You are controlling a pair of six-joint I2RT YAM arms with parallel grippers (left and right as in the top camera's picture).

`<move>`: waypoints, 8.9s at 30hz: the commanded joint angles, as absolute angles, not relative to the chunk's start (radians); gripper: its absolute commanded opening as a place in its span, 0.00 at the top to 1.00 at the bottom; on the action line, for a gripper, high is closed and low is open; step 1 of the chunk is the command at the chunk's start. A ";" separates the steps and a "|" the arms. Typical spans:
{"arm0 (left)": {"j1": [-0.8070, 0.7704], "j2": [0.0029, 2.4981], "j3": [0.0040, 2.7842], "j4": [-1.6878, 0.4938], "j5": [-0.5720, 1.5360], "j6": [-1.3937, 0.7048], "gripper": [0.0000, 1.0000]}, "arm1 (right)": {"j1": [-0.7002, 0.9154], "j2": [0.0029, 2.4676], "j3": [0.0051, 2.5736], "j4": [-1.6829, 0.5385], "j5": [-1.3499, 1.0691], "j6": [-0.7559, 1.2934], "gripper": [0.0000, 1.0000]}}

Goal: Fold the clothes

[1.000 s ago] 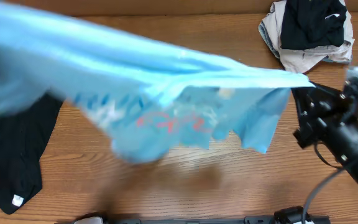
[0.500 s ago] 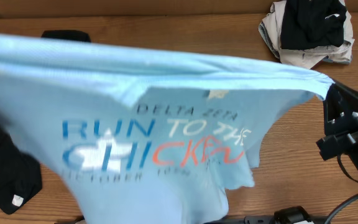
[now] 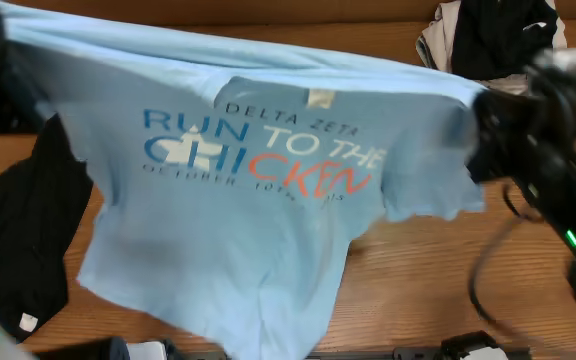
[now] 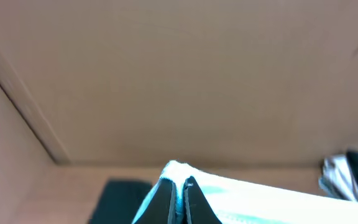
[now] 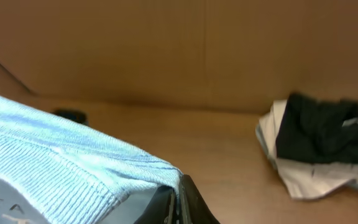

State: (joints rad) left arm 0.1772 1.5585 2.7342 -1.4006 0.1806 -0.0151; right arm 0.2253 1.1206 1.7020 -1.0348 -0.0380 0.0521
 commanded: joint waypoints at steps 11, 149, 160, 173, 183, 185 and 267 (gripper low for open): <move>0.106 2.054 2.735 -1.369 0.158 0.009 0.96 | 0.195 1.678 1.708 -0.887 0.032 0.052 0.96; -0.334 2.094 1.382 -1.029 -0.022 -0.223 0.00 | -0.384 2.078 1.354 -1.023 0.184 0.565 0.96; -0.325 2.104 1.228 -0.597 -0.064 -0.084 0.00 | -0.347 2.078 1.354 -0.977 0.082 0.511 0.96; -0.056 2.223 1.324 -0.246 -0.054 0.050 0.00 | -0.228 2.078 1.354 -0.911 0.057 0.463 0.94; -0.083 2.210 2.000 -0.978 0.015 0.067 0.00 | -0.205 2.044 1.395 -0.904 -0.059 0.410 0.96; -0.102 2.210 2.134 -1.147 0.065 0.067 0.00 | -0.205 2.025 1.396 -0.899 -0.071 0.388 0.96; -0.829 1.453 0.581 -0.665 0.019 -0.785 0.96 | -0.250 1.958 1.395 -0.896 -0.159 0.308 0.96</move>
State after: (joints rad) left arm -0.8249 1.4200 0.6102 -0.6651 0.0368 -0.7647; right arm -0.2485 1.9896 1.3903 -0.9016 -0.1539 0.3130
